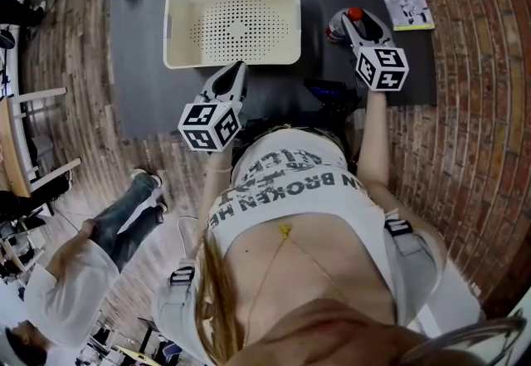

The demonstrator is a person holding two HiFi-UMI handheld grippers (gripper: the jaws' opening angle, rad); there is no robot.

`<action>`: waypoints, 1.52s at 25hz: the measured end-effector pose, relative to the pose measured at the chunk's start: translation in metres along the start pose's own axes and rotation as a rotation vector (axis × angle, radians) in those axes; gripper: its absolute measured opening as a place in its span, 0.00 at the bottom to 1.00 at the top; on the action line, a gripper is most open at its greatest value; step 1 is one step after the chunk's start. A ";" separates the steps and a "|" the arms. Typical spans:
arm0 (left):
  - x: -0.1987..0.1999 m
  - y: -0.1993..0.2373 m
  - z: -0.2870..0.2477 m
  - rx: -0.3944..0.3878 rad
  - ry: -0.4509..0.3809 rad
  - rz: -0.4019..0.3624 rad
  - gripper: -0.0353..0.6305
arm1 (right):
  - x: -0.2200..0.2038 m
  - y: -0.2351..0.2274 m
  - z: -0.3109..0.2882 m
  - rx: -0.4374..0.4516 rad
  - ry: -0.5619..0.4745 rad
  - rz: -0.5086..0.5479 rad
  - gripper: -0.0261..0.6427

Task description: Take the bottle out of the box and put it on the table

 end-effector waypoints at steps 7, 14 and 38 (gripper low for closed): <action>0.001 -0.001 0.000 -0.014 -0.007 0.011 0.05 | -0.002 0.000 0.001 0.012 -0.009 -0.025 0.27; 0.003 0.004 0.003 -0.018 -0.005 0.012 0.05 | 0.000 -0.001 0.009 -0.001 -0.027 -0.010 0.28; 0.031 0.034 0.009 -0.120 -0.001 -0.046 0.05 | 0.014 0.106 0.014 0.120 0.023 0.041 0.06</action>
Point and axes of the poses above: the fingertips, and each gripper's own axes: z backward along the fingers, y to its left, x out of its top, the point moved 3 cm from there along z, backward along the fingers, and after that the axes turned 3 degrees about z, right-handed, at the moved point
